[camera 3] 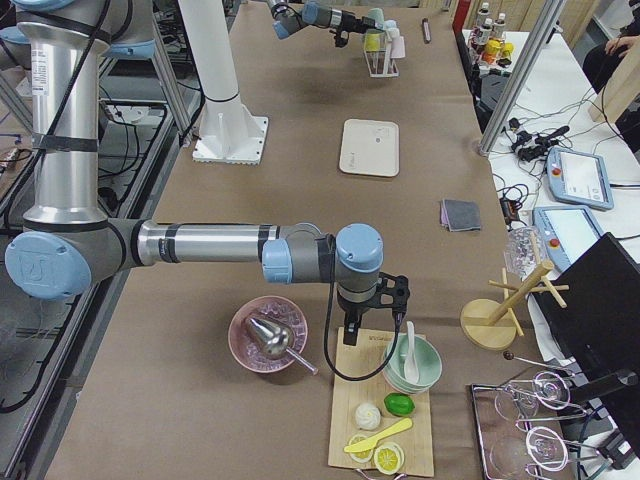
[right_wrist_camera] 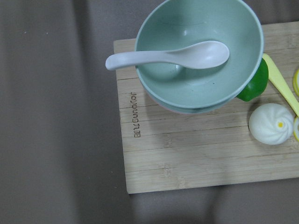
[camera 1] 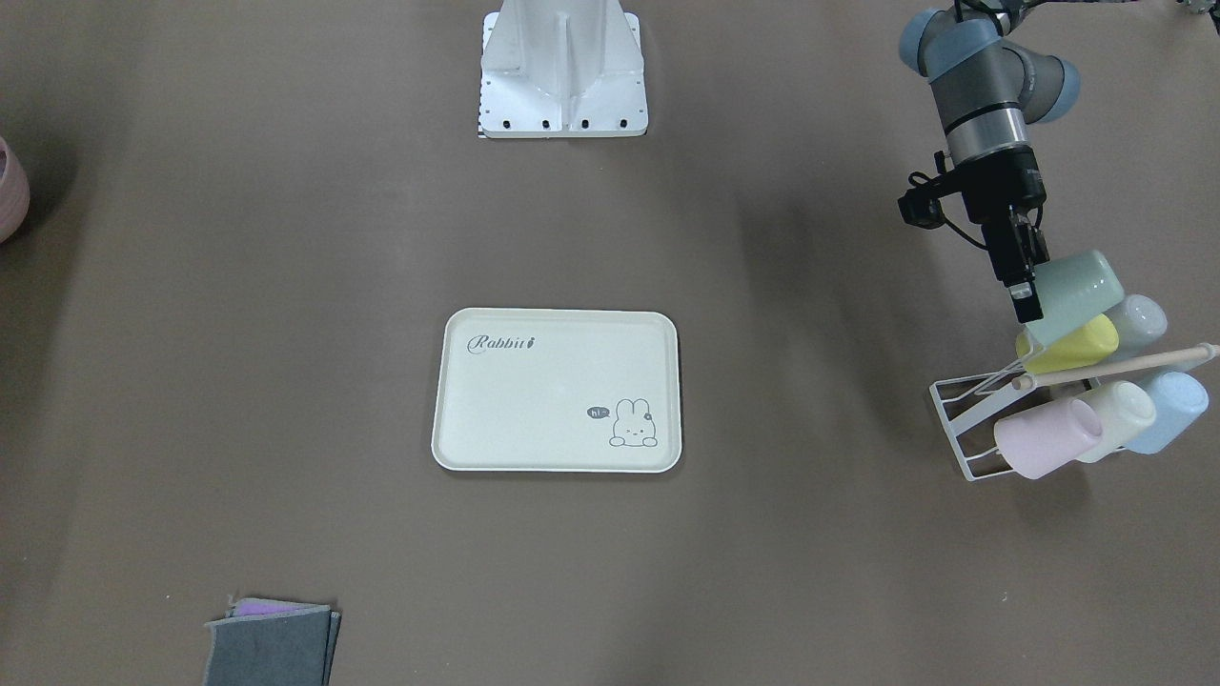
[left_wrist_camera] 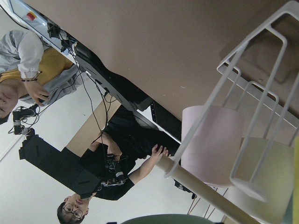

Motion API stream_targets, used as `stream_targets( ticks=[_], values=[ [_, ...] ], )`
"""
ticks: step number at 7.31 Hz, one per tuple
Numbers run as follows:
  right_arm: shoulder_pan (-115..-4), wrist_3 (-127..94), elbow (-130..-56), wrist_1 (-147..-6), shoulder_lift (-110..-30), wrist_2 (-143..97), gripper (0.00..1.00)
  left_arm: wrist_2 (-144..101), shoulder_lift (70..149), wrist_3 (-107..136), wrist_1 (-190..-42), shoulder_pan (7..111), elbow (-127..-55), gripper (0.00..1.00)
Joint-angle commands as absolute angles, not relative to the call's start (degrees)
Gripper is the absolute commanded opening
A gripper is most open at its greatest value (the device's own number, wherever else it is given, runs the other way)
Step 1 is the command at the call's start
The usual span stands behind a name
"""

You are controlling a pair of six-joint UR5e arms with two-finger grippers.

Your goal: Pick up and place green cup on tray

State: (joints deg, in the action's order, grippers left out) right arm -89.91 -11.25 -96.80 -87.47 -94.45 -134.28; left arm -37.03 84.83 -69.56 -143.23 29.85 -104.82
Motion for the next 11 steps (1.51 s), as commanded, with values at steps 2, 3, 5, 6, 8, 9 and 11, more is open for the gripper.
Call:
stream_targets(
  ticks=[2,3,5,6,8,9,11],
  values=[
    [-89.9,-11.3,-96.8,-87.5,-94.4,-134.0,1.00,-37.7,85.4,-64.4,-143.3,29.0,-106.9,0.72],
    [-89.9,-11.3,-96.8,-87.5,-94.5,-134.0,1.00,-40.5,86.1,-61.3,-143.1,29.0,-106.9,0.72],
    [-89.9,-11.3,-96.8,-87.5,-94.4,-134.5,1.00,-44.4,87.3,-55.7,-143.0,28.9,-106.7,0.72],
    [-89.8,-11.3,-96.9,-87.5,-94.4,-134.6,1.00,-44.6,88.2,-53.9,-142.8,28.7,-106.6,0.73],
    [-89.0,-11.3,-96.8,-87.5,-94.4,-134.6,1.00,-46.7,89.5,-50.6,-142.8,28.0,-106.6,0.73],
    [-88.7,-11.3,-96.8,-87.6,-94.4,-134.6,1.00,-47.8,89.6,-48.5,-143.2,28.0,-106.7,0.73],
    [-88.0,-11.3,-96.8,-87.6,-94.4,-134.6,1.00,-50.4,93.5,-40.8,-143.3,27.9,-104.5,0.72]
  ],
)
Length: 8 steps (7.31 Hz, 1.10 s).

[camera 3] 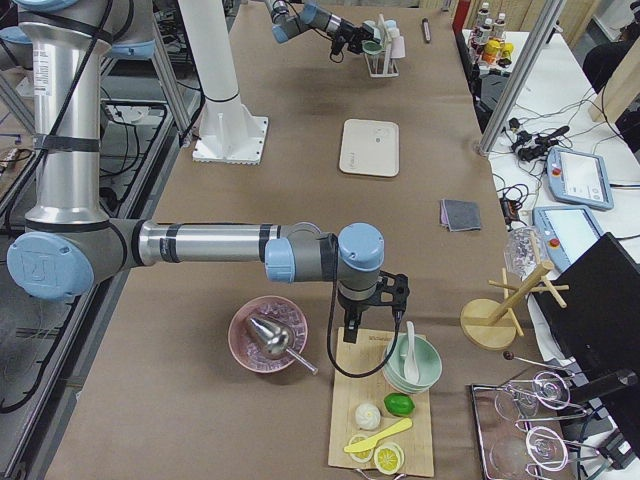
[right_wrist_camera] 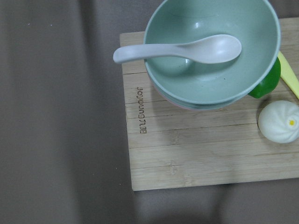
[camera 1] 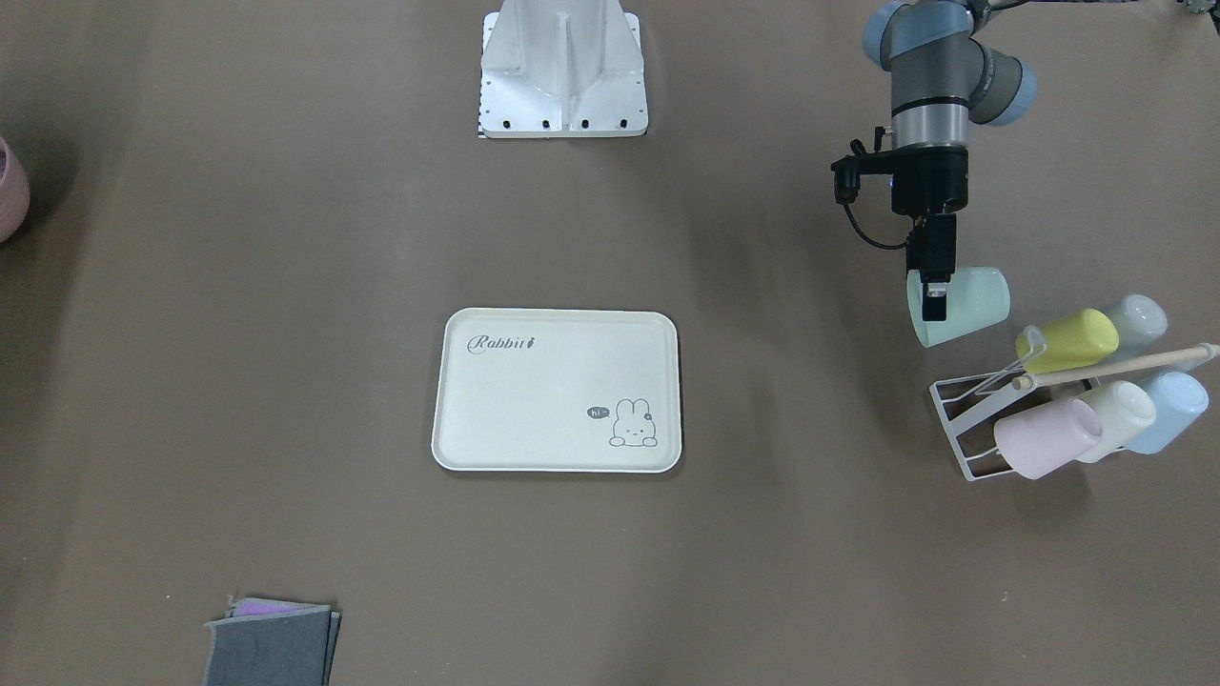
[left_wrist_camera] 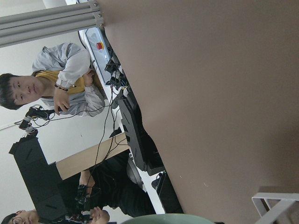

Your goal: Pick up and place green cup on tray

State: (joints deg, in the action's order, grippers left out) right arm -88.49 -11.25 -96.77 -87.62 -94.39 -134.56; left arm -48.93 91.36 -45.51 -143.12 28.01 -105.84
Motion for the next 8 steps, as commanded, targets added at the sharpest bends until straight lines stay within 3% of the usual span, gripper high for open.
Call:
stream_targets(
  ticks=[1,3,8],
  values=[
    [-88.0,-11.3,-96.8,-87.5,-94.4,-134.6,1.00,-50.5,94.6,-34.5,-143.3,25.9,-103.7,0.72],
    [-88.0,-11.3,-96.9,-87.5,-94.5,-134.6,1.00,-50.1,95.4,-15.6,-143.8,18.7,-103.0,0.71],
    [-88.0,-11.3,-96.9,-87.6,-94.5,-134.6,1.00,-50.4,98.9,11.4,-155.7,17.2,-102.2,0.71]
  ],
)
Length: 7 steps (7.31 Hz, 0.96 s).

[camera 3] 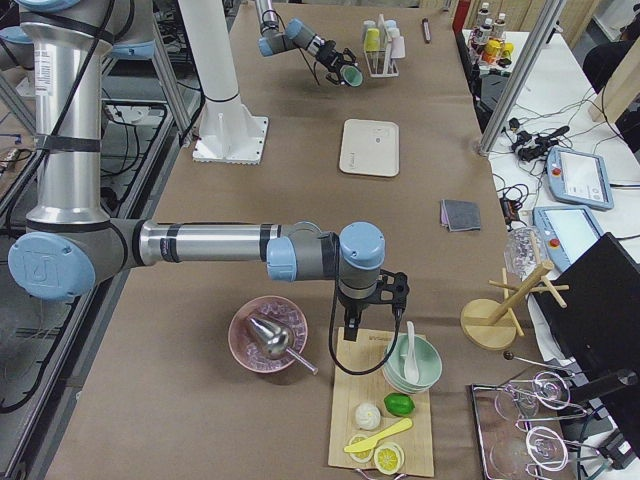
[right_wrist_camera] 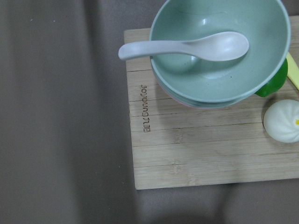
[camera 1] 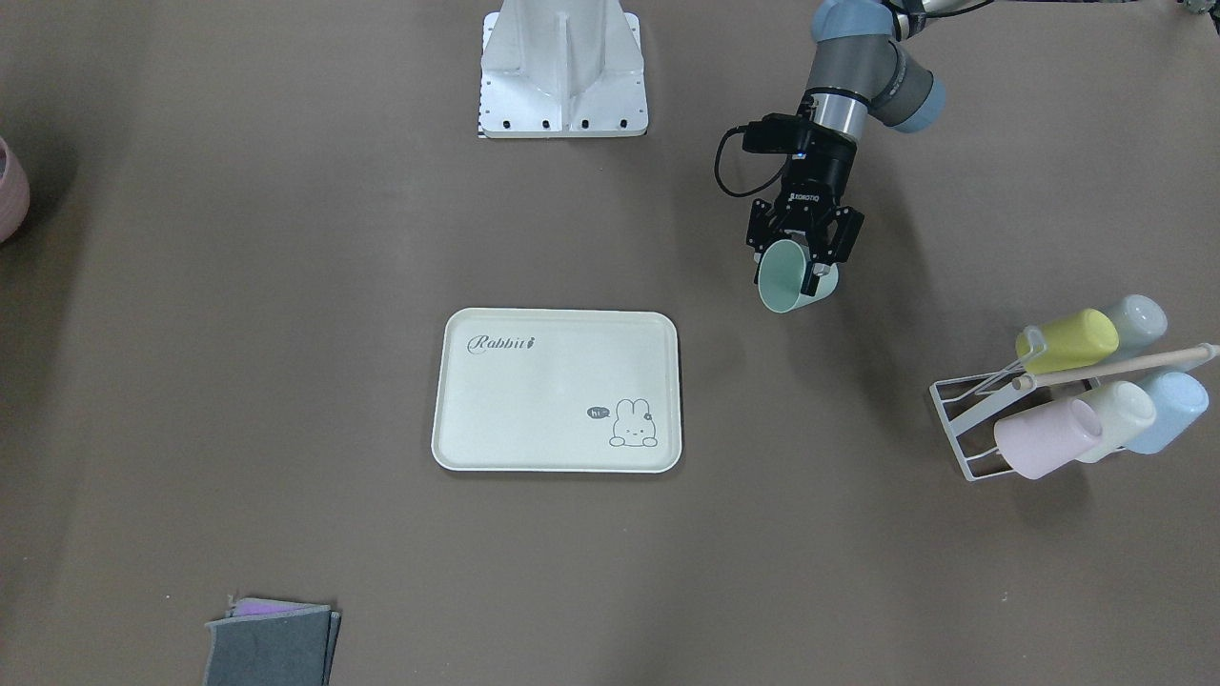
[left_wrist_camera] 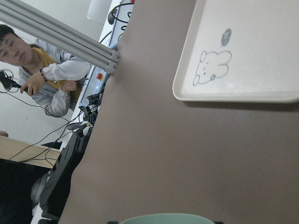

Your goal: Pick up and place green cup on tray

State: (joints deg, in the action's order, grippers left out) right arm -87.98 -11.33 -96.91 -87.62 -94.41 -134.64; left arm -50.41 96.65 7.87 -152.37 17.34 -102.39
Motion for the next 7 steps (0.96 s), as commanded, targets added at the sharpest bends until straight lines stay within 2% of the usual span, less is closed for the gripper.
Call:
stream_targets(
  ticks=[1,2,3,4,7],
  values=[
    [-88.0,-11.3,-96.9,-87.6,-94.5,-134.6,1.00,-50.5,101.3,13.7,-157.0,17.1,-101.3,0.71],
    [-88.0,-11.3,-97.0,-87.6,-94.6,-134.6,1.00,-50.4,106.8,16.4,-159.8,16.8,-95.6,0.72],
    [-88.0,-11.3,-97.1,-87.6,-94.7,-134.6,1.00,-50.4,112.8,17.0,-166.0,16.8,-85.4,0.72],
    [-87.9,-11.3,-97.1,-87.6,-94.7,-134.6,1.00,-50.5,117.6,16.9,-170.5,17.0,-78.5,0.72],
    [-87.1,-11.3,-97.1,-87.6,-94.7,-134.6,1.00,-53.0,123.9,17.0,-170.2,17.6,-76.8,0.72]
  ],
)
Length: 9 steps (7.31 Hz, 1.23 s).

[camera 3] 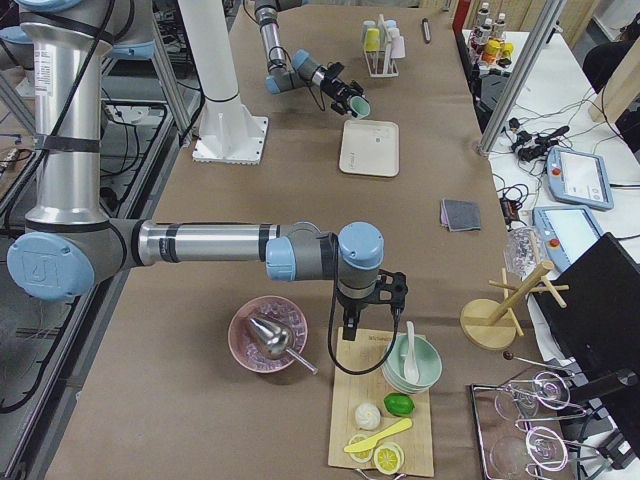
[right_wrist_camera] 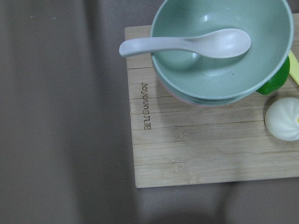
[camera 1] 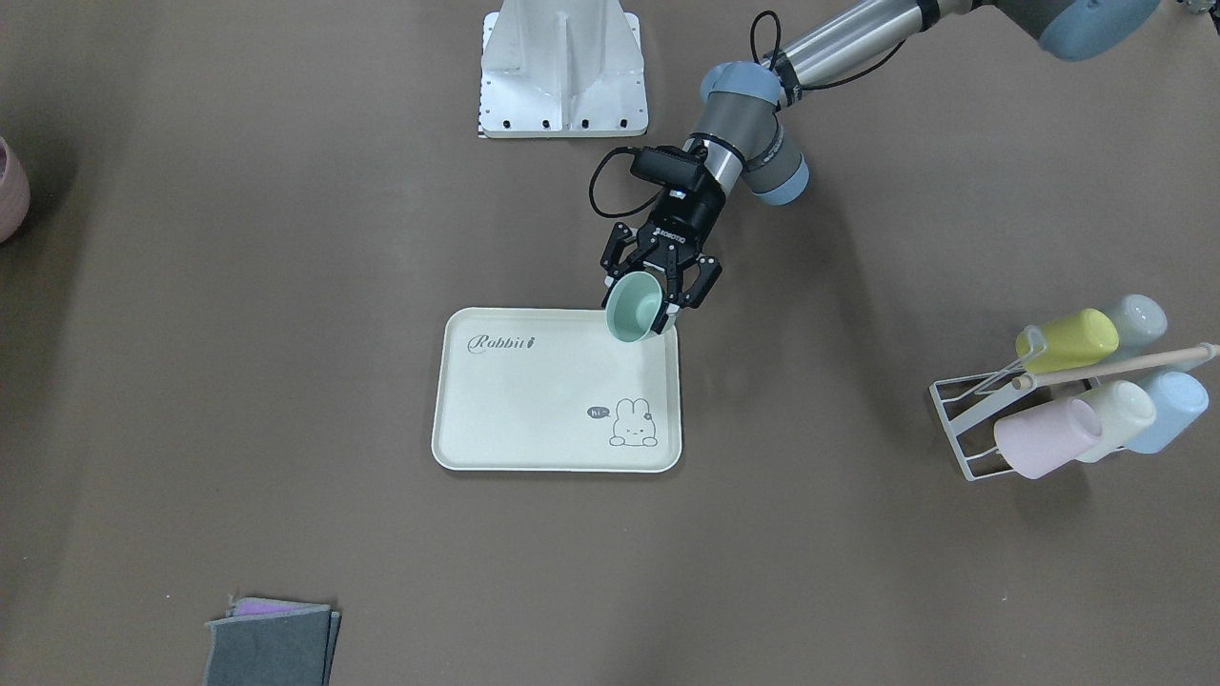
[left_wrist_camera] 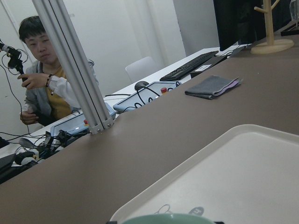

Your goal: Pick up and place green cup on tray

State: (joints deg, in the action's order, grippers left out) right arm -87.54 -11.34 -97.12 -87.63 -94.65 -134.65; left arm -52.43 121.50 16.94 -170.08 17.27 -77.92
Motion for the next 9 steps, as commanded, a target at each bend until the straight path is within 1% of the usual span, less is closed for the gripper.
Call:
stream_targets(
  ticks=[1,3,5,7,9],
  values=[
    [-86.8,-11.3,-97.1,-87.6,-94.7,-134.6,1.00,-53.3,125.1,17.1,-170.2,18.0,-76.0,0.73],
    [-86.7,-11.3,-97.2,-87.6,-94.7,-134.6,1.00,-53.3,128.1,19.2,-170.2,18.1,-72.1,0.73],
    [-86.6,-11.3,-97.3,-87.5,-94.7,-134.6,1.00,-53.3,129.1,19.1,-169.7,18.8,-71.1,0.73],
    [-86.5,-11.3,-97.3,-87.5,-94.6,-134.5,1.00,-53.3,131.8,18.8,-168.8,19.4,-67.3,0.73],
    [-86.5,-11.3,-97.3,-87.6,-94.7,-134.5,1.00,-53.3,132.8,18.5,-165.9,19.8,-66.8,0.73]
  ],
)
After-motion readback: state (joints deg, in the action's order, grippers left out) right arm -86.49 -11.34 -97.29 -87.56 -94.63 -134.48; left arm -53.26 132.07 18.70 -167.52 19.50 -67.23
